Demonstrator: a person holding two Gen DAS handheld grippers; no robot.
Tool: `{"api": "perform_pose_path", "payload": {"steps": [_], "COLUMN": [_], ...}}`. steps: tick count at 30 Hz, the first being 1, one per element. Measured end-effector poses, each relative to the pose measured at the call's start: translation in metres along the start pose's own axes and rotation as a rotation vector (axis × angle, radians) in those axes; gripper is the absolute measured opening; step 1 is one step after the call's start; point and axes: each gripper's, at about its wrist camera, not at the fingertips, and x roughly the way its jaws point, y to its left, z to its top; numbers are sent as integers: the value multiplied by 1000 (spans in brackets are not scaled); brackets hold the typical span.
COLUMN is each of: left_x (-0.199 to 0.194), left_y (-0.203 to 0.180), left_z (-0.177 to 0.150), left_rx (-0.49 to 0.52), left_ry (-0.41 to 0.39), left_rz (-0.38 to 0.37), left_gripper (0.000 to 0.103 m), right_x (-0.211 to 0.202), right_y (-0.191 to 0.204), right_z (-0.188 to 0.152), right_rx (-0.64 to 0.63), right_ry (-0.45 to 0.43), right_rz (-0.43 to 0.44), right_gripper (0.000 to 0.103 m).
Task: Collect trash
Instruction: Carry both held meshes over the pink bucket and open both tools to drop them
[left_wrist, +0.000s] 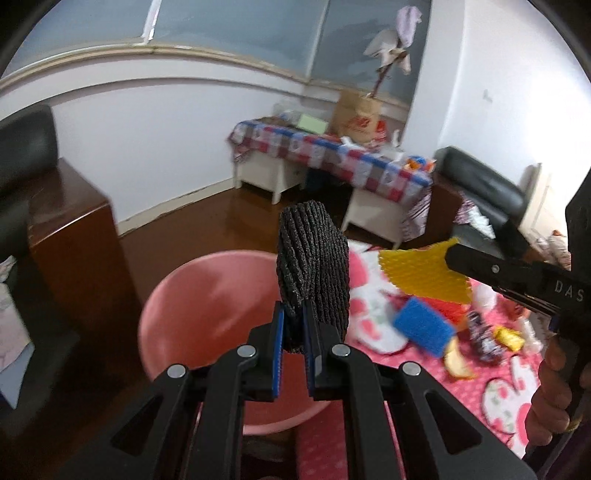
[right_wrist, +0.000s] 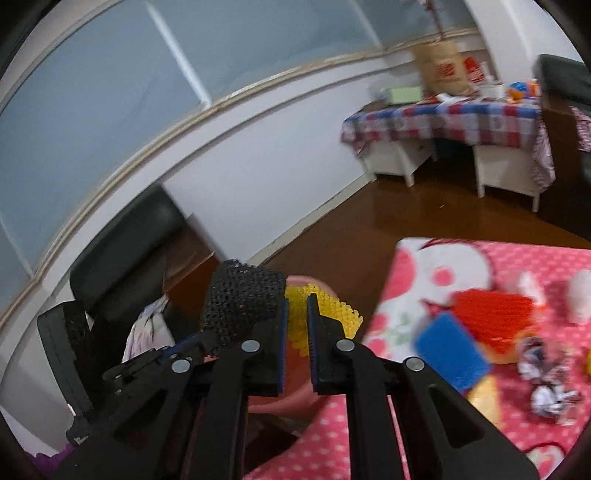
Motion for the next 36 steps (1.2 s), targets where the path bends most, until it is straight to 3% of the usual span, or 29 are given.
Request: {"api": "perform_pose_path", "payload": {"steps": [9,15,19,29,36], "left_x": [17,26,28,22,19], "left_y": [32,37,37,33,16], "left_z": [-21,-26,-22,-22,-37], "left_rx": [-18,-41,-46,-74,-115], "left_ry": [97,124,126,104,130], "left_rz": [80,84,80,58,15], "left_gripper": [9,13,18,22,22], "right_x": [74,90,90,70,33], "right_y": [7,-1,0,4,-1], "right_z": [-19,-23,-23,-23,-37], "right_rx": [51,78,81,45,5], "right_ry": [156,194,186,147,99], "right_rz": [39,36,51,44,-49], "right_gripper": [10,15,38,39,39]}}
